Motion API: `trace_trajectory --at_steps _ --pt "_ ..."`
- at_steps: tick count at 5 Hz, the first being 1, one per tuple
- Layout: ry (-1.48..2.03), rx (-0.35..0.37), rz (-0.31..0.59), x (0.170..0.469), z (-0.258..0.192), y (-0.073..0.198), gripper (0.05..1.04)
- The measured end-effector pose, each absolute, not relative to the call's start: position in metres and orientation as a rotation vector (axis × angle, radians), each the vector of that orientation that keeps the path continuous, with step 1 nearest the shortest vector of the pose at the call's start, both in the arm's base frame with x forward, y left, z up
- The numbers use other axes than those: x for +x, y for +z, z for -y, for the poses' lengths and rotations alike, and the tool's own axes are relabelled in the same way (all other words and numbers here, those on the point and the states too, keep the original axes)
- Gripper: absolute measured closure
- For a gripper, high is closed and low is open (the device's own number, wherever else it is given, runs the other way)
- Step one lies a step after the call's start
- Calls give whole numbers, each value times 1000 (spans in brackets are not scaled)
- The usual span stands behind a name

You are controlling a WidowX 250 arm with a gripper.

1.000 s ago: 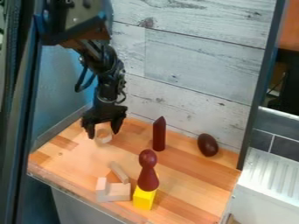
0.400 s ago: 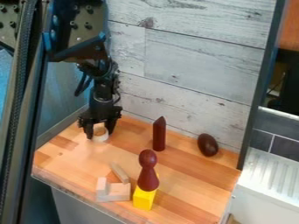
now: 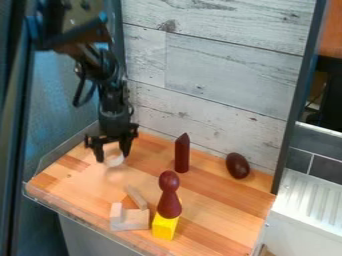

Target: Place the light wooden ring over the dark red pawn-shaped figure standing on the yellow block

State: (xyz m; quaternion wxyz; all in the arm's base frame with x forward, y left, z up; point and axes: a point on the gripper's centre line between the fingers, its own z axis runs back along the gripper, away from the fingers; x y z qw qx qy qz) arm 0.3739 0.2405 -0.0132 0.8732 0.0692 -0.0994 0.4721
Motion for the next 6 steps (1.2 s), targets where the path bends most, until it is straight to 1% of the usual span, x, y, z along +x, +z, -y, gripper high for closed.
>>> trace_trajectory --at_steps 1,2,3,4,5,6 --pt "907 68 237 363 -219 36 317" --pt "829 3 227 353 -200 58 317" --pt "735 -20 212 341 -176 72 317" --pt "600 -1 173 341 -131 61 317" --pt "538 7 154 339 -102 58 317" --pt "482 9 168 340 -76 67 317"
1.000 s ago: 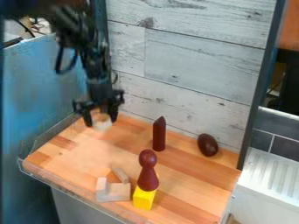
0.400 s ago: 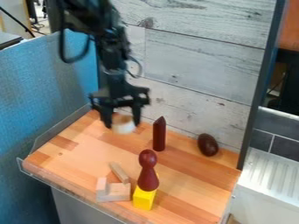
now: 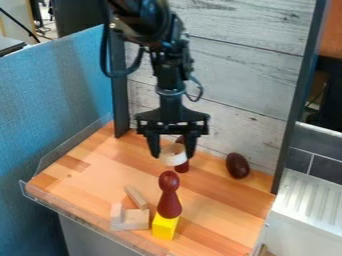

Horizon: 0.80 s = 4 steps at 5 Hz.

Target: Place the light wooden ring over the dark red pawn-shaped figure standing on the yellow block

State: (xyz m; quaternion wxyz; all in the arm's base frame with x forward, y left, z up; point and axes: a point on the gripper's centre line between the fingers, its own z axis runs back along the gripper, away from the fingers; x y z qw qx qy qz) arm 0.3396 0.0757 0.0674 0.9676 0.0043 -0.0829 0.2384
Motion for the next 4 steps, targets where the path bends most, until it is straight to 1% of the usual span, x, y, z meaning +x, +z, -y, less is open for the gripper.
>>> trace_trajectory --at_steps 2,3,4 --pt "442 52 184 330 -58 72 317" --pt "443 94 179 325 -61 66 317" --pt "436 115 186 324 -64 65 317"
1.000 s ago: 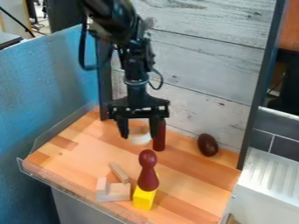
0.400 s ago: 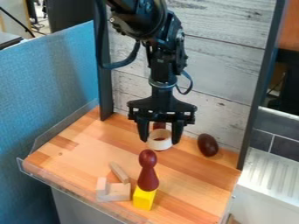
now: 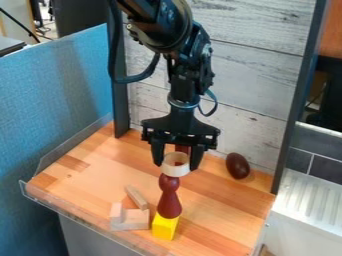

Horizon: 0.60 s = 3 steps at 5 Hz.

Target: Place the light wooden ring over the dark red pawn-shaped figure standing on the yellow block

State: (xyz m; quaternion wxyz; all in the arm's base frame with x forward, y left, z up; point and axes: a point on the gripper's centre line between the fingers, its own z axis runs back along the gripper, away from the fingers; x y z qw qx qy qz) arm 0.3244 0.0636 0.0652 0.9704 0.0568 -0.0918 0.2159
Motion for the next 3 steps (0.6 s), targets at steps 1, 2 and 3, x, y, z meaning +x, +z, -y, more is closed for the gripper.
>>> trace_trajectory --at_steps 1,2,3 --pt "429 119 193 326 -65 66 317" --pt "435 123 195 324 -66 63 317" --pt "436 130 185 321 -67 61 317"
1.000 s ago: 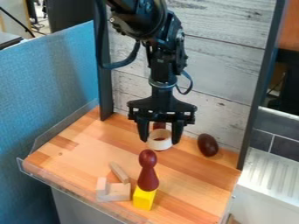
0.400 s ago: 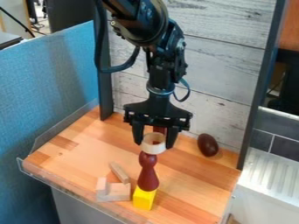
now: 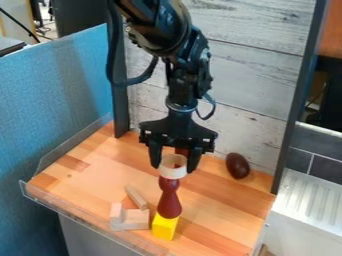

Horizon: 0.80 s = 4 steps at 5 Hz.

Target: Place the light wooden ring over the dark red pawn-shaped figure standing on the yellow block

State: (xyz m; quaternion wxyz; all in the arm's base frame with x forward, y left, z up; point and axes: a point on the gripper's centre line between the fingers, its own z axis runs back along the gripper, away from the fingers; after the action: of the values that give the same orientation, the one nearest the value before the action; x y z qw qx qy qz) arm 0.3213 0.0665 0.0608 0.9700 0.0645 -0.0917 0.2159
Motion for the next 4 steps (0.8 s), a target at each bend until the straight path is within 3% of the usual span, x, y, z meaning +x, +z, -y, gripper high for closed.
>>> trace_trajectory --at_steps 1,2,4 --pt "432 137 177 317 -66 56 251" --pt "430 171 180 310 -66 49 68" --pt "382 164 253 306 -62 75 80"
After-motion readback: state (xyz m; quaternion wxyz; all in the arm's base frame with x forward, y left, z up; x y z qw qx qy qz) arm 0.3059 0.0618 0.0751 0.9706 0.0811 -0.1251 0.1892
